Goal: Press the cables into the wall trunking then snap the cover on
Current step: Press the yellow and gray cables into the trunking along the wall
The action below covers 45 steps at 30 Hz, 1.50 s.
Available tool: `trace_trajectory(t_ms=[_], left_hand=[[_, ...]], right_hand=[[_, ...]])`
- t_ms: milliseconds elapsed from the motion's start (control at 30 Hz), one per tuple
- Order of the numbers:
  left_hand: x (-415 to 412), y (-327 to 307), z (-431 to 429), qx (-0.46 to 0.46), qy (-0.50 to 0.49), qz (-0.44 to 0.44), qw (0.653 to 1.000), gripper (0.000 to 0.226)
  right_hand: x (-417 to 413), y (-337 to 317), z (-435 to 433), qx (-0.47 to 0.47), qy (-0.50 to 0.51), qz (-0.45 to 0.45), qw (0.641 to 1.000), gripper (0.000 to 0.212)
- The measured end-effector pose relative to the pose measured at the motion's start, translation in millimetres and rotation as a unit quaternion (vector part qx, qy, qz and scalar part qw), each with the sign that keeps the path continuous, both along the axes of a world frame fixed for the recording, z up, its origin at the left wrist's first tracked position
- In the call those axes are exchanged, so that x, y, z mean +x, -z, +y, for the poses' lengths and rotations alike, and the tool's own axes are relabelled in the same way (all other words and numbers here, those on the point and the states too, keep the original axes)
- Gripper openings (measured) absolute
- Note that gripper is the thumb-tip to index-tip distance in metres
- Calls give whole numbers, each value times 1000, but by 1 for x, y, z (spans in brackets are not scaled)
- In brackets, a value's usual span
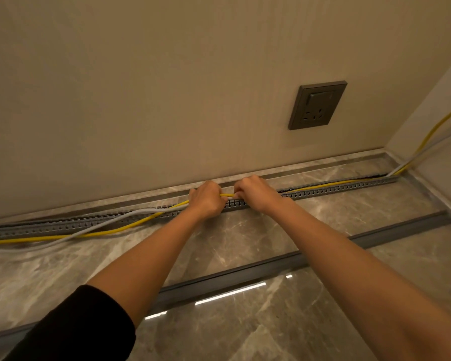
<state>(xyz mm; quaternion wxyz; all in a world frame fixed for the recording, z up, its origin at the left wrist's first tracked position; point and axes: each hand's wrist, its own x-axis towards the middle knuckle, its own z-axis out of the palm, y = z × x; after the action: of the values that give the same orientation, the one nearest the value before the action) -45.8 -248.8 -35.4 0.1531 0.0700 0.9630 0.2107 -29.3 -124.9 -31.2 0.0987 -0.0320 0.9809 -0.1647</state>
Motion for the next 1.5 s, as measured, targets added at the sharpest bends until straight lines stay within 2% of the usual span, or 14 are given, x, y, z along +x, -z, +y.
trace_trajectory(t_ms=[200,300,433,533,600,800,1033,1267,1367,1500], left_hand=[[-6,-7,2,2,-43,-24,999,26],[-7,-9,-2,8,-48,-30,998,18],[-9,-8,-12,26,-69,-23,997,29],[-9,-2,-13,25,-64,5,998,23],[-8,0,-12,18,-62,17,998,22],[-9,-2,-13,12,-71,12,997,30],[-5,0,-25,49,18,9,999,14],[-1,-2,-24,25,61,14,998,24],[1,1,-22,31,37,33,998,27],[2,3,-17,52,-44,52,996,28]], right_hand=[[3,-3,-11,54,-9,-2,998,26],[6,-3,-13,82,-13,10,997,27],[12,2,-16,117,-22,44,992,27],[15,7,-19,140,-17,86,986,25],[15,10,-20,130,-6,101,986,25],[15,8,-1,-5,33,30,999,26],[12,12,-5,-44,94,21,994,29],[11,10,-5,-51,98,25,994,28],[12,11,-5,-56,102,31,993,28],[12,11,-5,-59,103,36,992,28]])
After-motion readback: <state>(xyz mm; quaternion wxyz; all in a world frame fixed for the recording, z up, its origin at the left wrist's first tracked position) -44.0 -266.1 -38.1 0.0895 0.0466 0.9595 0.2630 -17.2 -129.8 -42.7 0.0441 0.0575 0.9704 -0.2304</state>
